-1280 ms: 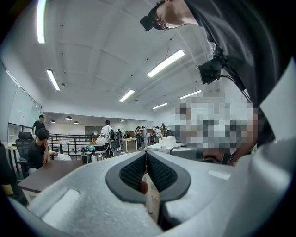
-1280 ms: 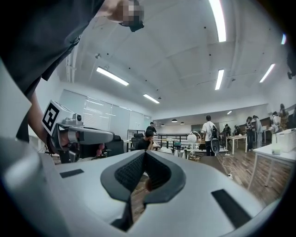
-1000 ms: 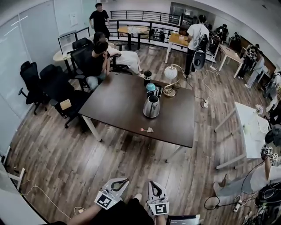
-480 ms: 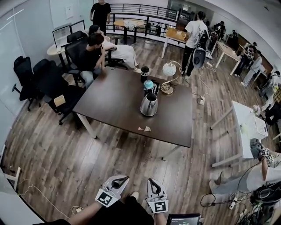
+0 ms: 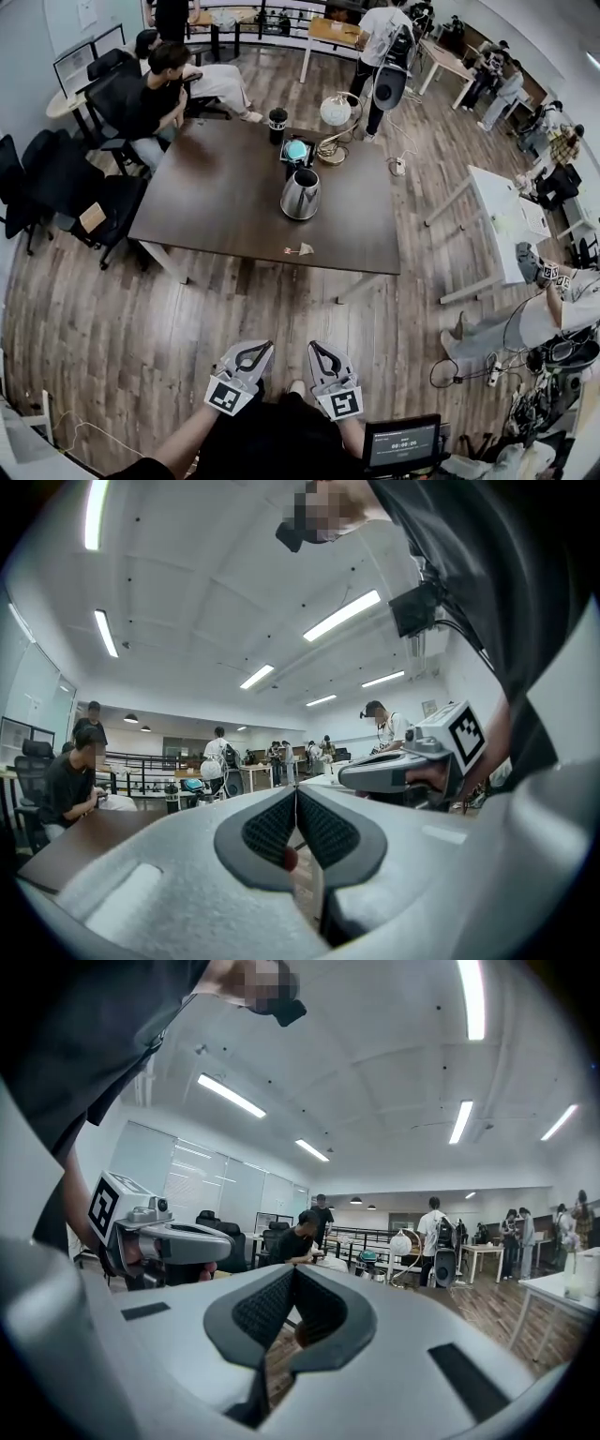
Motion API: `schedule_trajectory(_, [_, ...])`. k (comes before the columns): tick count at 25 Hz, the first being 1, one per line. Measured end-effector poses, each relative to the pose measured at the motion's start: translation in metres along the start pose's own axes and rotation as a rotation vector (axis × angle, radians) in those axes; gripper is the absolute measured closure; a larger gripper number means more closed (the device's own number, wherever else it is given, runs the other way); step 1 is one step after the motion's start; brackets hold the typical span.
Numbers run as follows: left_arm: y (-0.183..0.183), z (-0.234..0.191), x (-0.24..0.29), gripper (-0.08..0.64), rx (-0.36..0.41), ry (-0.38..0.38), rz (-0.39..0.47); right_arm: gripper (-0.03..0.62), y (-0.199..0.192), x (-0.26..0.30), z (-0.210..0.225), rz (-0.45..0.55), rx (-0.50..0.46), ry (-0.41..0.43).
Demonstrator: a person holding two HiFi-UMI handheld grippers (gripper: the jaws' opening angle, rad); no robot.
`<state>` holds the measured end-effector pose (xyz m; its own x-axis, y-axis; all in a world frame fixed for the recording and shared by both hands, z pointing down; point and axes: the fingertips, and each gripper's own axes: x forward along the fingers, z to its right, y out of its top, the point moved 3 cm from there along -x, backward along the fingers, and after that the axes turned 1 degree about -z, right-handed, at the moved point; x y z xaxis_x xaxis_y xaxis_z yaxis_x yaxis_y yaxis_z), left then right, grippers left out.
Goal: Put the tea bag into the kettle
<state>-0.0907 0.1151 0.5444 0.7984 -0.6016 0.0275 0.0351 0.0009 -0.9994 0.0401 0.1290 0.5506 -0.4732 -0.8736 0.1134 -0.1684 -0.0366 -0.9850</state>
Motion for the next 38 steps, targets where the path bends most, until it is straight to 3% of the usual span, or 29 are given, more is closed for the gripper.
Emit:
schedule_trajectory(2, [0.003, -0.021, -0.004, 0.560, 0.029, -0.014, 0.020, 0.586, 0.008, 0.018, -0.006, 0.016, -0.014, -0.011])
schedule_trajectory(5, [0.019, -0.047, -0.009, 0.560, 0.196, -0.062, 0.109, 0.586, 0.016, 0.041, -0.017, 0.030, -0.010, -0.030])
schedule_trajectory(6, [0.021, -0.054, -0.011, 0.560, 0.215, -0.073, 0.120, 0.586, 0.018, 0.048, -0.020, 0.029, -0.006, -0.035])
schedule_trajectory(10, [0.008, -0.075, -0.015, 0.560, 0.131, -0.080, 0.083, 0.586, 0.019, 0.066, -0.032, 0.001, -0.010, -0.033])
schedule_trajectory(15, [0.008, -0.090, -0.010, 0.560, 0.176, -0.094, 0.098, 0.586, 0.012, 0.075, -0.031, -0.034, -0.006, -0.033])
schedule_trajectory(19, [-0.006, -0.099, -0.002, 0.560, 0.056, -0.050, 0.025, 0.586, 0.008, 0.089, -0.017, -0.037, 0.008, -0.030])
schedule_trajectory(22, [-0.009, -0.108, 0.015, 0.560, 0.038, -0.030, -0.006, 0.586, 0.005, 0.102, 0.002, -0.016, 0.026, -0.030])
schedule_trajectory(24, [-0.004, -0.111, 0.030, 0.560, 0.074, -0.027, -0.002, 0.586, 0.002, 0.109, 0.019, -0.001, 0.032, -0.030])
schedule_trajectory(30, [0.000, -0.118, 0.080, 0.560, 0.040, 0.003, -0.054, 0.586, -0.005, 0.126, 0.072, 0.018, 0.048, -0.015])
schedule_trajectory(34, [0.009, -0.116, 0.118, 0.560, 0.118, 0.001, -0.029, 0.586, -0.011, 0.134, 0.108, 0.029, 0.063, -0.002])
schedule_trajectory(38, [0.004, -0.115, 0.145, 0.560, 0.045, 0.043, -0.088, 0.586, -0.016, 0.138, 0.142, 0.036, 0.070, 0.012])
